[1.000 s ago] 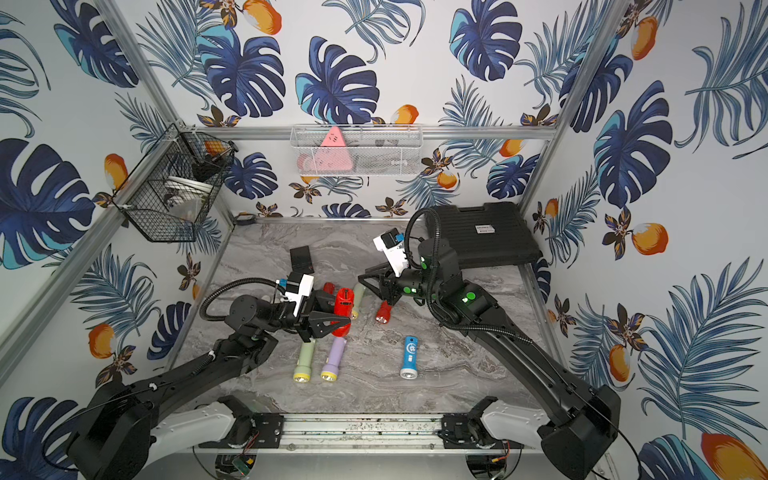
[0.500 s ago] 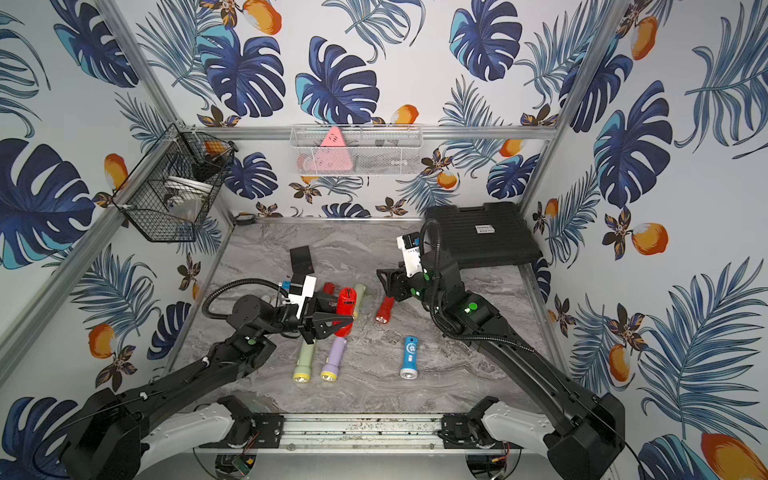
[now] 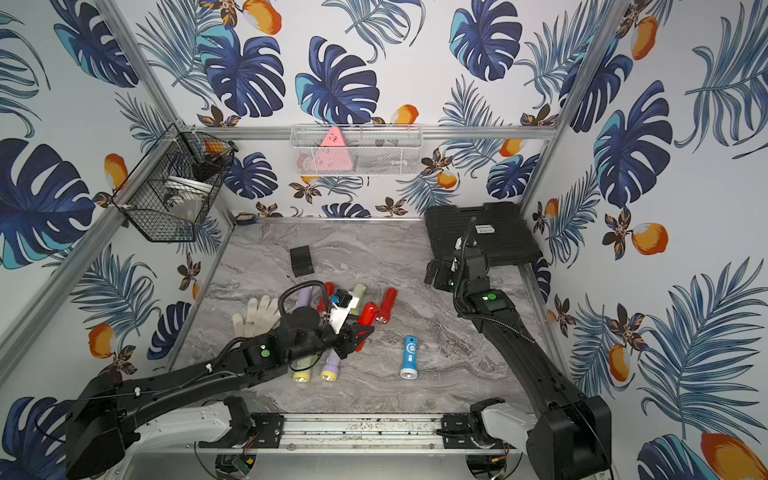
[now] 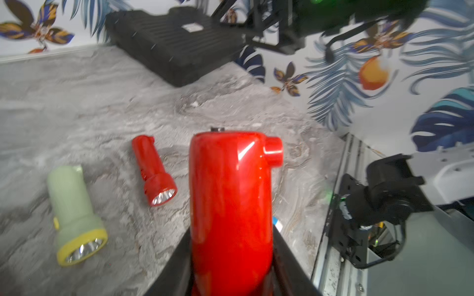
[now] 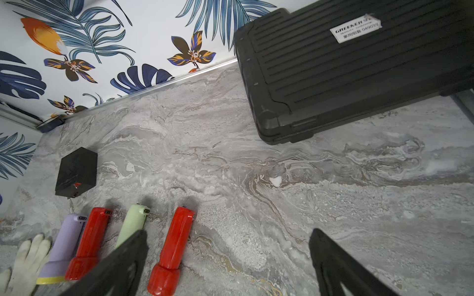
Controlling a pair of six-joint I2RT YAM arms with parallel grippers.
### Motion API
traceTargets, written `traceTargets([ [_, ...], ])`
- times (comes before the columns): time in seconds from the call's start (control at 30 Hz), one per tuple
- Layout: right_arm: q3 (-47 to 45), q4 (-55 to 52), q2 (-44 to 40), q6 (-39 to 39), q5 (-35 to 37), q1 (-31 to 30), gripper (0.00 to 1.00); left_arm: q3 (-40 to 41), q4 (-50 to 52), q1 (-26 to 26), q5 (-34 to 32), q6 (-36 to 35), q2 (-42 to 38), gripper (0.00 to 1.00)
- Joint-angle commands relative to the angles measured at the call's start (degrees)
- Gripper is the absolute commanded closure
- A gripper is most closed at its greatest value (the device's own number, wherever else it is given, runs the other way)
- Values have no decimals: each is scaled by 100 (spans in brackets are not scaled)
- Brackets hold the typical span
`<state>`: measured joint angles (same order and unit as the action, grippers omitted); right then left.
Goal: Close the plug at the bottom of the flashlight
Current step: Place the flashlight at the center of the board.
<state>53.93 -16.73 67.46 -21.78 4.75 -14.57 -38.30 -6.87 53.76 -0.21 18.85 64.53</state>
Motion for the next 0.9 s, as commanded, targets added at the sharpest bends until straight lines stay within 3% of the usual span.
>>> traceTargets([
  [0.0, 17, -29, 71, -296, -195, 166, 0, -294, 1052, 287, -1452, 782, 340, 100],
  [0.37, -218, 186, 49, -503, -547, 564, 0, -1134, 2278, 879, -2321, 2301, 1725, 100],
  [0.7, -319, 280, -96, -486, -542, 595, 0, -1254, 2288, 1005, -1935, 3112, 2612, 100],
  [0.87, -328, 269, -137, -467, -493, 596, 0, -1343, 2368, 1005, -1743, 2988, 2933, 100],
])
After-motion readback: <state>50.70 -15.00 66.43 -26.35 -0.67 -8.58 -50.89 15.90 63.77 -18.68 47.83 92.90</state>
